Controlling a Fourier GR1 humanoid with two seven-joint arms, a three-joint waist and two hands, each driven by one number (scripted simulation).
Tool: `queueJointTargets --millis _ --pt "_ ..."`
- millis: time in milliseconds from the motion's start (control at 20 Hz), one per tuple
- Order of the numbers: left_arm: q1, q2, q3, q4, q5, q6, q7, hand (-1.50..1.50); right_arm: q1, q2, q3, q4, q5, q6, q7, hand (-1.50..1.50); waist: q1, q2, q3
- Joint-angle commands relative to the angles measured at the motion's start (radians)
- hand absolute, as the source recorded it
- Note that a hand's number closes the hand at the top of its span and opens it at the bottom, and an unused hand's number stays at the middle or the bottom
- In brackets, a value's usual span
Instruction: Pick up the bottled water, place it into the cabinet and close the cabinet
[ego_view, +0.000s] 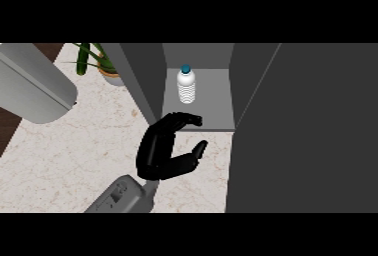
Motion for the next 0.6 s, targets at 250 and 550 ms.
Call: queueJointTargets --millis 250,550 --pt "0.271 0.211 0.006 -0.300 0.007 -0.029 0.013 -1.50 0.060 -0.151 0.040 -0.212 0.105 0.138 0.026 1.50 0.008 -0.003 -0.001" --pt "0.414 0.271 0.081 -0.412 0.052 -0.034 -0.019 -1.50 0.059 -0.149 0.159 -0.245 0.228 0.161 -0.020 1.50 -0.009 -0.003 -0.002"
